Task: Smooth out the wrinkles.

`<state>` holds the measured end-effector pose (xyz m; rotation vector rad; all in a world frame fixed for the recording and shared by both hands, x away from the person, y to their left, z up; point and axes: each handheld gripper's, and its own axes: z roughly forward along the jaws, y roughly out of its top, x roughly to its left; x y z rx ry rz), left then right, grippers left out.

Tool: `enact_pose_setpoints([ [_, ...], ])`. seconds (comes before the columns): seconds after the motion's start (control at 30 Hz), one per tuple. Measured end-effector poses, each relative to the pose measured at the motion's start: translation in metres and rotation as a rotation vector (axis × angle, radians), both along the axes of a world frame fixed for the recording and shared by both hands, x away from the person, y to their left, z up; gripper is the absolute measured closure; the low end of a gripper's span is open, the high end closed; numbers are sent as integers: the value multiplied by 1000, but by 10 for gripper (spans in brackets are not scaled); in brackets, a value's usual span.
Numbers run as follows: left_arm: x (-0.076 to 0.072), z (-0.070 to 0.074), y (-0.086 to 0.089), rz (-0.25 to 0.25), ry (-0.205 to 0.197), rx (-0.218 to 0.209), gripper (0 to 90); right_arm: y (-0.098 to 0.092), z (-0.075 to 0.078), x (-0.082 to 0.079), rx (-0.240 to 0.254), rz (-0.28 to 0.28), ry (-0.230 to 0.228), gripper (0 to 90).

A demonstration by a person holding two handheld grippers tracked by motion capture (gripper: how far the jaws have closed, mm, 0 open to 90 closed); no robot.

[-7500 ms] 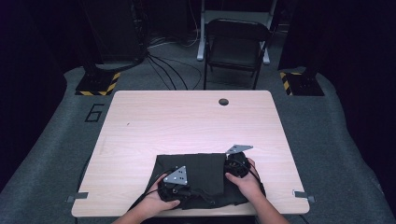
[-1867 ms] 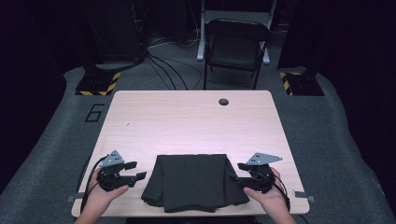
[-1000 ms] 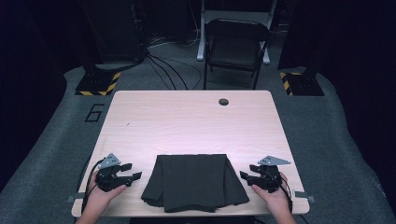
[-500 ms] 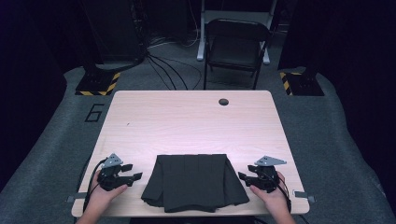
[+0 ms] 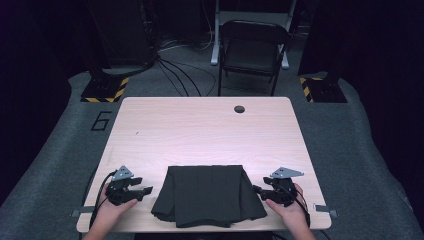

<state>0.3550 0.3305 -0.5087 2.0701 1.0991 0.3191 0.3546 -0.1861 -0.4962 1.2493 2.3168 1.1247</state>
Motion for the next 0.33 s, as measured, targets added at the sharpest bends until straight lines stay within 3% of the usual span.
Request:
enact_pose_setpoints([
  [0.3, 0, -1, -1, 3, 6, 10, 371, 0, -1, 1, 5, -1, 9, 432],
  [0.33, 1, -1, -2, 5, -7, 6, 371, 0, -1, 1, 3, 0, 9, 431],
])
